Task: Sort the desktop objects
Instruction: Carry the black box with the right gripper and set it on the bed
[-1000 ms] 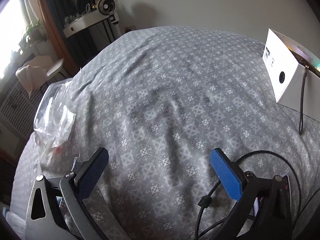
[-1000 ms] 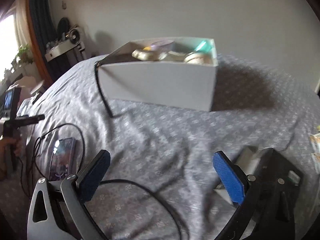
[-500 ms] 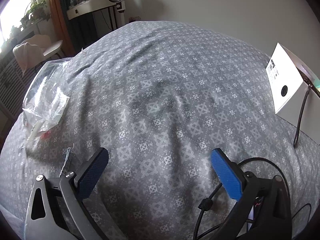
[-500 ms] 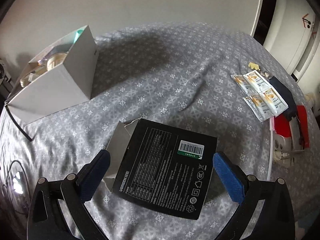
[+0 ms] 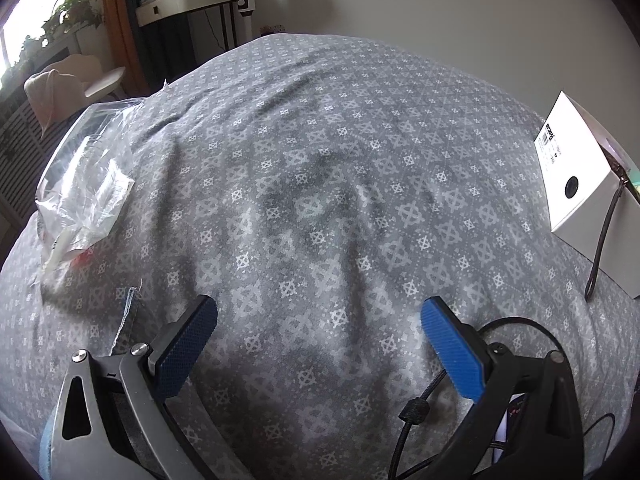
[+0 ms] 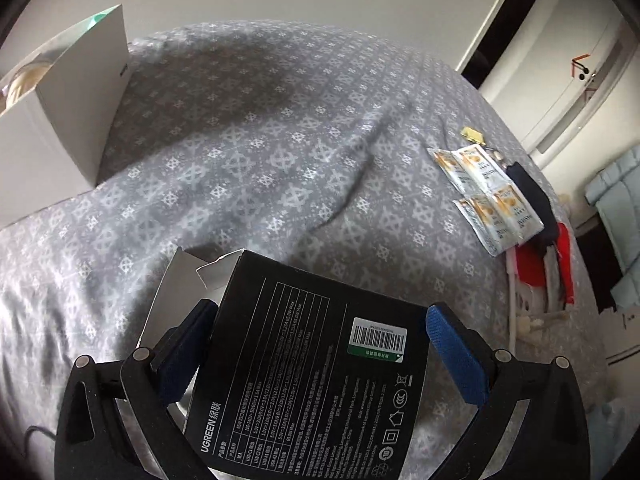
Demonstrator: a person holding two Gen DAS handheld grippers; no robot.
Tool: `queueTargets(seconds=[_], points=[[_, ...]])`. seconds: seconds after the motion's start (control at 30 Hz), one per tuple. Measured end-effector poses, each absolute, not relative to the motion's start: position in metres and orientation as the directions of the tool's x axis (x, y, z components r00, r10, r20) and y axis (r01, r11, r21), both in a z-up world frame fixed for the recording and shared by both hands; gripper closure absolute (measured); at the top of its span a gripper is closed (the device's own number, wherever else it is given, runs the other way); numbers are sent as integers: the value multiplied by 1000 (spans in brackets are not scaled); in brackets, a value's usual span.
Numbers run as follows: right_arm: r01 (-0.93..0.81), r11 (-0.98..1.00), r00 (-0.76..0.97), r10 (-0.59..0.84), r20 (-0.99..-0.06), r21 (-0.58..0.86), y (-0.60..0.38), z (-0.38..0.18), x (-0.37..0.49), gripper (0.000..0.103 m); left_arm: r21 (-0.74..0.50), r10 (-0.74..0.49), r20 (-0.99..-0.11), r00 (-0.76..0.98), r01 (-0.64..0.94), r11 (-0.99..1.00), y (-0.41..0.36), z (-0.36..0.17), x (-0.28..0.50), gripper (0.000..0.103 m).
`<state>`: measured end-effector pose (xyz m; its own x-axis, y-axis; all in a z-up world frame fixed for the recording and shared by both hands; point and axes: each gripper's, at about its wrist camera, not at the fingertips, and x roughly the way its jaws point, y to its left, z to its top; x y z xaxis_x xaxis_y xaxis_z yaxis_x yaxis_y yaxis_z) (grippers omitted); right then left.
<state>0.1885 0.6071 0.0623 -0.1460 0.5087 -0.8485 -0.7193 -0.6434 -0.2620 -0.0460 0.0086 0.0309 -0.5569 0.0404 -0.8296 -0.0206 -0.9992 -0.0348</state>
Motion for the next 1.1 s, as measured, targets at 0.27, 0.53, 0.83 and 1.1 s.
queueTargets(seconds=[0.27,0.53,0.83,1.1], points=[[-741,-619,-157,535,-830,-259,596,78,215,0,-49,51,-825,-562,-20,-999,6,34,-46,1],[-762,-609,-120,466,-876,-220,597,64,231,0,-51,56,-828,-558,-24,-998,6,33,-45,1],[-741,-629,-128,477,-870,-236,601,59,228,0,-64,62,-830,-555,-17,-998,4,32,-46,1],[-708,-670,-168,466,-869,-222,611,60,227,0,-68,65,-829,-555,-15,-998,3,31,-46,1]])
